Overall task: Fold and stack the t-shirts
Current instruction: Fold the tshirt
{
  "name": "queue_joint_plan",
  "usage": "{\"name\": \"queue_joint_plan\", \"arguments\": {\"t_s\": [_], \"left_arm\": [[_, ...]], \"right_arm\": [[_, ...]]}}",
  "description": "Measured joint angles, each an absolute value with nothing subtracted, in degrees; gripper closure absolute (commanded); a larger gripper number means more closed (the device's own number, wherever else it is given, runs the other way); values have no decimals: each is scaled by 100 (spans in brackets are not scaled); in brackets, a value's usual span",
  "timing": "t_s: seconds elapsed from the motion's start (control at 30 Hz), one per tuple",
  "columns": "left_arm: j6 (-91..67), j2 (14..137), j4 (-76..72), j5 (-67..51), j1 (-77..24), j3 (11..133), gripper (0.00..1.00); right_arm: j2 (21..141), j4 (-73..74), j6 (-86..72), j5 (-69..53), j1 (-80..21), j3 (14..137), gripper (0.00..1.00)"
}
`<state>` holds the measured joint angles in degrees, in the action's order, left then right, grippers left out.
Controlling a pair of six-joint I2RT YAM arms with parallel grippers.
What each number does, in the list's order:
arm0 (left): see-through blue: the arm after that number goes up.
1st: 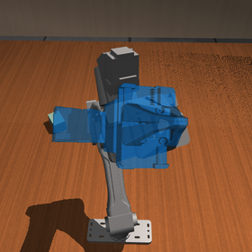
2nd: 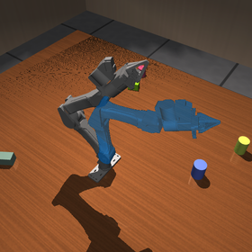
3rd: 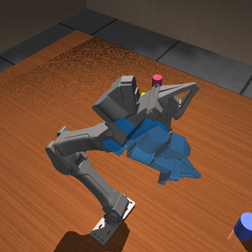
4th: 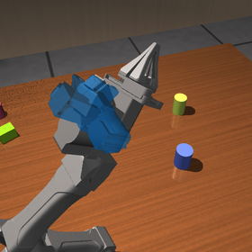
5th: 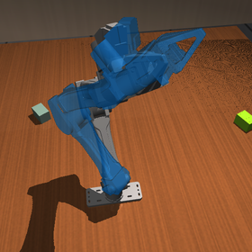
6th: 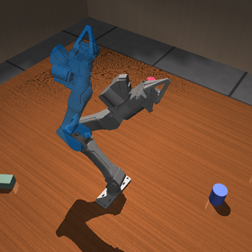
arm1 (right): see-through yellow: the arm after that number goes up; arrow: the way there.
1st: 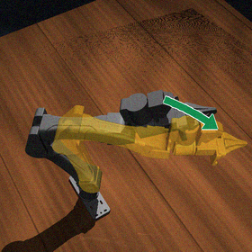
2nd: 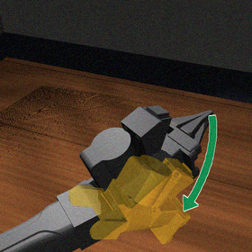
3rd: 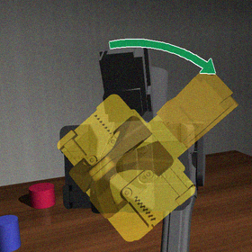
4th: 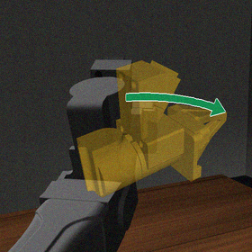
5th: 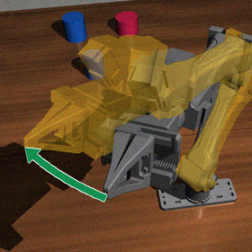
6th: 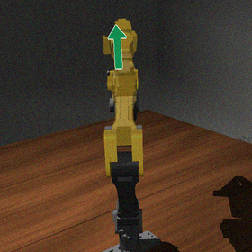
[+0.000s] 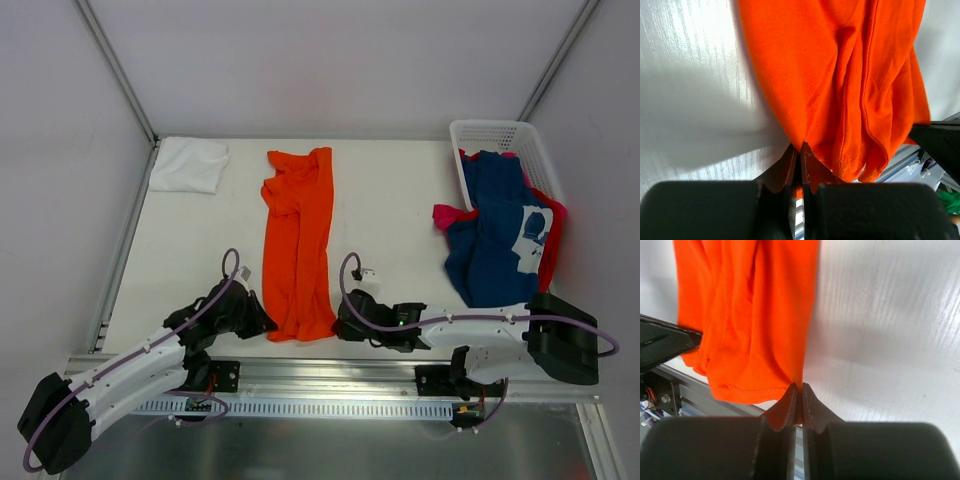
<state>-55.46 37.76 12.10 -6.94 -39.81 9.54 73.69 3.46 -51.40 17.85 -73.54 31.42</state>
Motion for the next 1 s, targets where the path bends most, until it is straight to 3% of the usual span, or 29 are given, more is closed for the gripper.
{"name": "queue_joint_plan", "arguments": {"t_s": [0.33, 0.6, 1.0], "left_arm": [[-5378, 4112, 1503, -696, -3981, 1516, 100], [-4991, 4823, 1743, -537, -3979, 2731, 100], [-4392, 6034, 1938, -235, -3885, 4180, 97]], "right_arm": [[7387, 1293, -4882, 2104, -7376, 3850, 93], [7588, 2165, -4412, 2453, -7297, 4840, 92], [8184, 2742, -3476, 2152, -6208, 6003, 92]]}}
